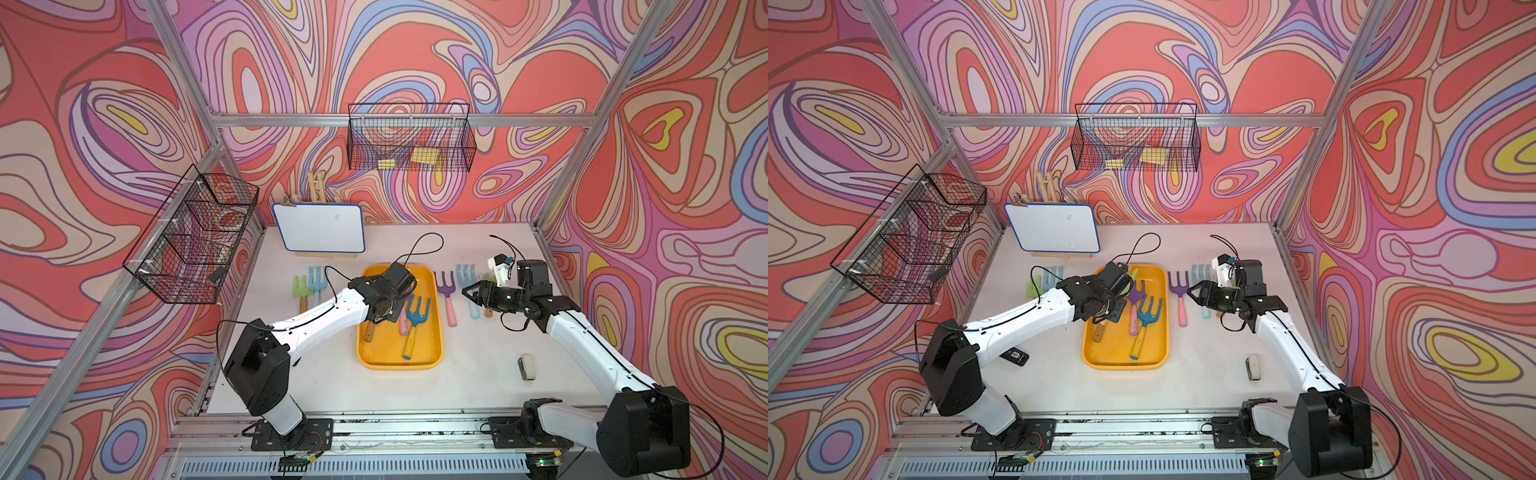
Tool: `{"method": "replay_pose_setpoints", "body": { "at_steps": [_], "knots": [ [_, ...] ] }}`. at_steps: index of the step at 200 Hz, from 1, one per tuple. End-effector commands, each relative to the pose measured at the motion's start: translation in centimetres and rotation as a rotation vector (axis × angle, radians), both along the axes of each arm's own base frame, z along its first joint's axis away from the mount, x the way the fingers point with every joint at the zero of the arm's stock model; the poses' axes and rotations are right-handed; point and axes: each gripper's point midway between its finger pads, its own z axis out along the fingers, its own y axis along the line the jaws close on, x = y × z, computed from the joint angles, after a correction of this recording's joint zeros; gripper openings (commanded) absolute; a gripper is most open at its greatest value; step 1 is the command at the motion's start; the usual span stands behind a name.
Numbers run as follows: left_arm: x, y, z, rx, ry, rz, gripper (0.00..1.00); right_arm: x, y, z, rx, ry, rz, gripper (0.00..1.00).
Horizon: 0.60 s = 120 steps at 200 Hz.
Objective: Take the hand rake out of the storage box
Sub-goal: Pick up the rake from the storage box, then place the rake at the center of the board.
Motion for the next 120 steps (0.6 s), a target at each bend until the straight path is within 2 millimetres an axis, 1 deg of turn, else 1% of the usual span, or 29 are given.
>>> {"method": "replay_pose_setpoints", "body": {
  "at_steps": [1, 33, 50, 86, 120],
  "knots": [
    [0.5, 1.7, 2.3, 0.037, -0.049, 0.018, 0.13, -0.4, 0.3, 0.3, 0.018, -0.013, 0.012, 0.56],
    [1.6, 3.8, 3.4, 0.022, -0.075, 0.065, 0.14, -0.7, 0.6, 0.9, 0.029, -0.036, 0.024, 0.56],
    [2.0, 5.0, 3.6, 0.009, -0.084, 0.093, 0.14, -0.9, 0.8, 1.1, 0.042, -0.040, 0.038, 0.57],
    [2.8, 7.7, 3.4, -0.007, -0.084, 0.157, 0.14, -1.1, 1.6, 1.1, 0.060, -0.041, 0.068, 0.59],
    [3.8, 9.8, 2.9, -0.018, -0.084, 0.211, 0.14, -1.2, 2.0, 1.2, 0.064, -0.046, 0.080, 0.59]
  ]
}}
